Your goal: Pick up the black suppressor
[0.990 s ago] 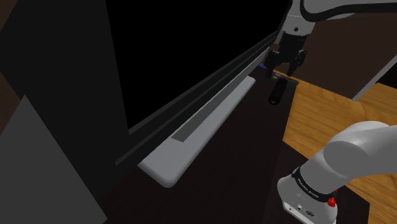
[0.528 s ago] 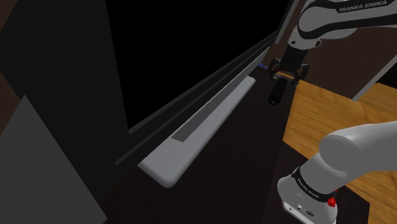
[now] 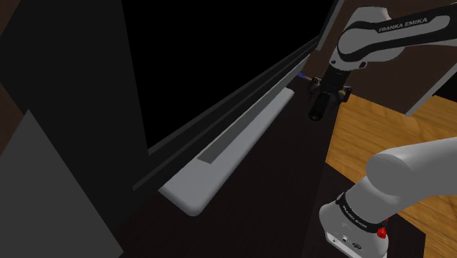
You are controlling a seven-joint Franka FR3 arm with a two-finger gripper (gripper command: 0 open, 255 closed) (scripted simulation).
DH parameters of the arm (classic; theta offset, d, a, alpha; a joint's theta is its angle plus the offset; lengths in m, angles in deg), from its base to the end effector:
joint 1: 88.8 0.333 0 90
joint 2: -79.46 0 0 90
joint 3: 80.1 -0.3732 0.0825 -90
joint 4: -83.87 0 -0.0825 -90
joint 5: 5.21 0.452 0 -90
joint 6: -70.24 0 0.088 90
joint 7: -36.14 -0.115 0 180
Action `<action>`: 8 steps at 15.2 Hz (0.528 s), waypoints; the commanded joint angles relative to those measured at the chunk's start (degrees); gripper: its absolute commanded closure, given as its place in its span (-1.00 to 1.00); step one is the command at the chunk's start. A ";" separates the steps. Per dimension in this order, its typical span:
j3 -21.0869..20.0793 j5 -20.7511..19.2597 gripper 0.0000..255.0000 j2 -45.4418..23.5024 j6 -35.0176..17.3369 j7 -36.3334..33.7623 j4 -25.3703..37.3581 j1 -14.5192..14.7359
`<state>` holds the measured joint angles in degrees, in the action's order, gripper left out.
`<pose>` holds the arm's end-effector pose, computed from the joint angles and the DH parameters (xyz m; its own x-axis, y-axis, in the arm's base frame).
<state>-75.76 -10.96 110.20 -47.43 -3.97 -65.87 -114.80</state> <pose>0.3433 -0.2075 0.4314 0.3897 -0.9209 0.0127 -0.9199 -0.3885 0.0534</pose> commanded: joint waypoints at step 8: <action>0.05 -0.07 1.00 -0.64 -1.48 -0.10 -0.81 -0.03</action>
<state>-75.72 -10.98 109.66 -48.81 -4.11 -66.62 -114.83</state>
